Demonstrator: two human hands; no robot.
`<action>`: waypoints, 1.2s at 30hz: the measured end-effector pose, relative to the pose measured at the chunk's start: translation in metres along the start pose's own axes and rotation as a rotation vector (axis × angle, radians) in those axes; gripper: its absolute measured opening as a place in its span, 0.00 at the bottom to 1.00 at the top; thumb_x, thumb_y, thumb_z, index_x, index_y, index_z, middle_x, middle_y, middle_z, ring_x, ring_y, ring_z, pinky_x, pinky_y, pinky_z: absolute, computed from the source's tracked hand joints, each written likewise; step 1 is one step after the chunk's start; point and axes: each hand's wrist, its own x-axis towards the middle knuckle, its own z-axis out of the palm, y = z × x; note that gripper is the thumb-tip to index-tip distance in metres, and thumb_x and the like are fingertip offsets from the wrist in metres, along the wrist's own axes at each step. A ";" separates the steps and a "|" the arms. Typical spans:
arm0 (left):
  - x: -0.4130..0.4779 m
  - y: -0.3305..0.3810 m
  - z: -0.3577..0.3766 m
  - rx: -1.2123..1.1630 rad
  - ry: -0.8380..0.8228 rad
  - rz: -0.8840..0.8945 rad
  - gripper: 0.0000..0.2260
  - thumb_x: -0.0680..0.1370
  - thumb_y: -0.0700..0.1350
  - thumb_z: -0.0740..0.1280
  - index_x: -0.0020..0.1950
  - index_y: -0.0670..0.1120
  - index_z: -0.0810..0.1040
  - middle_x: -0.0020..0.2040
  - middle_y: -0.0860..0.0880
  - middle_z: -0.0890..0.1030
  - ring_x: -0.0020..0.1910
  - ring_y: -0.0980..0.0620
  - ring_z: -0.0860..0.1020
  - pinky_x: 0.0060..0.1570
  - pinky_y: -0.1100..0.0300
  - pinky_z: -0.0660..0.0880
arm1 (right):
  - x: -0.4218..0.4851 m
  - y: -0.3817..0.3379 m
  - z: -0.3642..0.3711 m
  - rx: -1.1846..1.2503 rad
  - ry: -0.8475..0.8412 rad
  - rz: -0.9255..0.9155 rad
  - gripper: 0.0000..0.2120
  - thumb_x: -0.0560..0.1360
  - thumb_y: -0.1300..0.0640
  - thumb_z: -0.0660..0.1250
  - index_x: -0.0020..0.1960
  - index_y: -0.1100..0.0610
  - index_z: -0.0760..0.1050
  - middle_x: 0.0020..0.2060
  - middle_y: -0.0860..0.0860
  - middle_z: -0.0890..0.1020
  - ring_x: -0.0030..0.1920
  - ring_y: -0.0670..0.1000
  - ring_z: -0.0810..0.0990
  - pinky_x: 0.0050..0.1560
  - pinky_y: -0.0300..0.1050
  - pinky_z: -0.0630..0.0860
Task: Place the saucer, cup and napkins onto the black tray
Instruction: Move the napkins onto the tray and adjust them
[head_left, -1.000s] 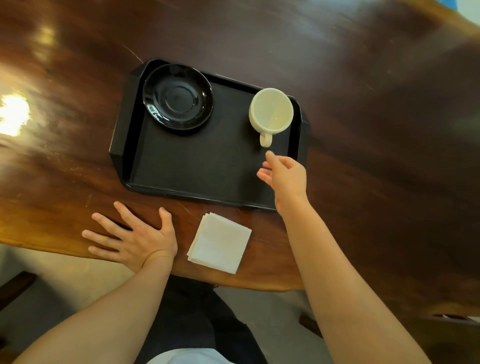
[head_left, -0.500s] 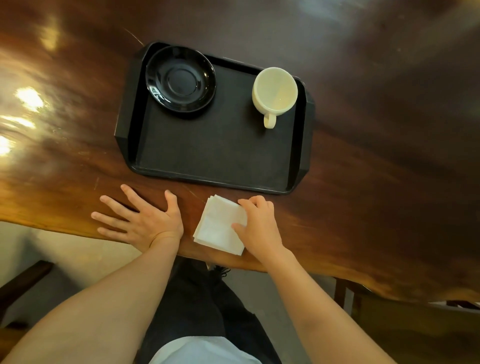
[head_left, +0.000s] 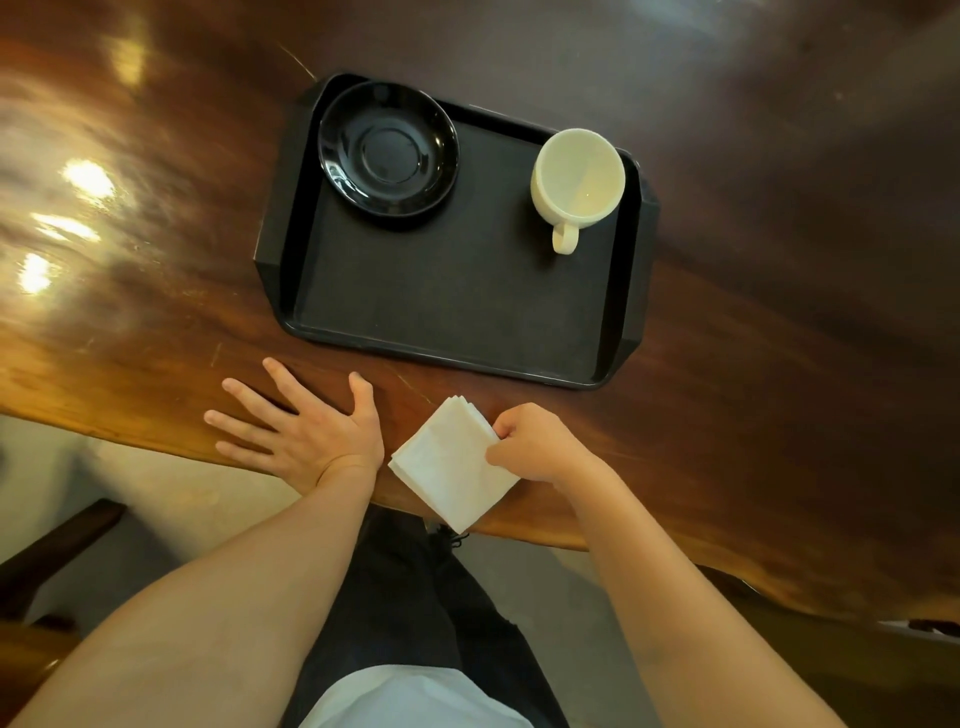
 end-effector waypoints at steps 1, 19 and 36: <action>0.000 0.000 0.000 0.002 0.000 -0.001 0.42 0.77 0.70 0.57 0.85 0.51 0.52 0.85 0.39 0.49 0.83 0.30 0.47 0.79 0.33 0.44 | -0.002 0.001 -0.002 0.040 -0.015 -0.009 0.02 0.76 0.58 0.70 0.49 0.53 0.78 0.47 0.50 0.81 0.45 0.48 0.79 0.42 0.36 0.75; 0.000 -0.001 -0.002 0.002 -0.009 0.007 0.42 0.77 0.71 0.54 0.85 0.50 0.53 0.85 0.39 0.49 0.82 0.30 0.46 0.78 0.32 0.44 | 0.005 -0.034 -0.056 1.027 0.116 -0.110 0.17 0.79 0.70 0.64 0.60 0.52 0.76 0.57 0.55 0.81 0.57 0.56 0.82 0.53 0.52 0.84; 0.000 -0.001 -0.001 0.006 -0.021 0.004 0.42 0.76 0.70 0.56 0.84 0.50 0.52 0.85 0.39 0.49 0.83 0.30 0.46 0.79 0.32 0.44 | 0.052 -0.050 -0.042 0.444 0.491 0.008 0.09 0.78 0.57 0.68 0.57 0.54 0.73 0.50 0.48 0.80 0.50 0.51 0.80 0.44 0.43 0.79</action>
